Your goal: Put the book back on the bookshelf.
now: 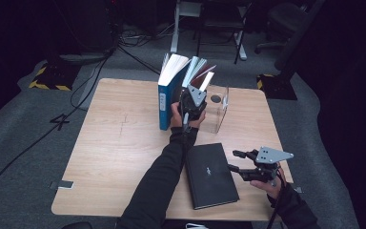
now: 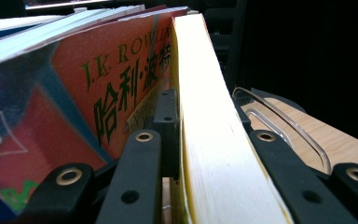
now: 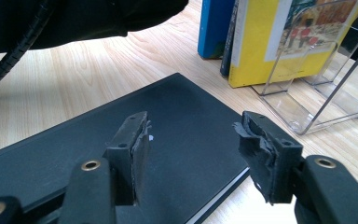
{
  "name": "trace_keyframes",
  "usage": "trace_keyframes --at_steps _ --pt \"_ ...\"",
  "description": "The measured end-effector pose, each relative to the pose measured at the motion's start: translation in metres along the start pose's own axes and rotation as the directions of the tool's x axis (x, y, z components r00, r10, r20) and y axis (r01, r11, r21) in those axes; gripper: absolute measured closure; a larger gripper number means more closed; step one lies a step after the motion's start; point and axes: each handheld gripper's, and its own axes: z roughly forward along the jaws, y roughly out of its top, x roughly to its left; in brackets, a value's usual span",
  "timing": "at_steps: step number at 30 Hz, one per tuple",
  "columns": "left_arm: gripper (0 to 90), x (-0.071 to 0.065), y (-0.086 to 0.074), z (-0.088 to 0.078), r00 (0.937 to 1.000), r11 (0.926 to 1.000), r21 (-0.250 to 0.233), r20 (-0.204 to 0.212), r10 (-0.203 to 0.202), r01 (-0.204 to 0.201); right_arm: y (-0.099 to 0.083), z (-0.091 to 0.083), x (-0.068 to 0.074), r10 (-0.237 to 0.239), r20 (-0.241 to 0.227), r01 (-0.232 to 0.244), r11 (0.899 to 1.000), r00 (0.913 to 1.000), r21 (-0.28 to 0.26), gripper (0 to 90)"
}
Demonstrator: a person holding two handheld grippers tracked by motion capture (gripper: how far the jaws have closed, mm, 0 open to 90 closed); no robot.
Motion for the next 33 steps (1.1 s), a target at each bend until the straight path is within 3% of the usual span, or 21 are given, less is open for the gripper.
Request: trace_keyframes --at_steps 9,15,16,21,29,33 --pt "69.5 0.004 -0.002 -0.005 0.9992 1.0000 0.000 0.040 0.004 -0.004 0.000 0.001 0.000 -0.001 -0.001 0.001 1.000 1.0000 0.006 43.8" --pt "62.4 0.005 -0.003 -0.013 0.9981 0.9997 -0.007 0.055 0.026 -0.025 0.000 0.000 0.000 -0.001 0.001 0.001 1.000 1.0000 0.006 43.7" --pt "62.0 0.004 -0.003 -0.016 0.9969 0.9989 -0.003 0.063 0.048 -0.048 0.000 0.000 0.000 0.000 0.002 0.000 1.000 1.0000 0.008 43.7" --pt "60.4 0.006 -0.005 -0.020 0.9953 0.9984 0.004 0.080 0.055 -0.056 -0.001 0.001 0.000 0.002 0.002 -0.002 1.000 1.0000 0.012 43.7" --pt "50.7 0.018 -0.021 -0.034 0.9881 0.9978 0.032 0.145 0.053 -0.058 -0.001 0.001 0.000 0.001 0.000 -0.001 1.000 1.0000 0.018 43.6" --pt "46.7 0.024 -0.040 -0.044 0.9825 0.9938 0.066 0.170 0.077 -0.089 -0.002 0.003 0.001 0.000 -0.003 0.000 1.000 1.0000 0.026 43.5"
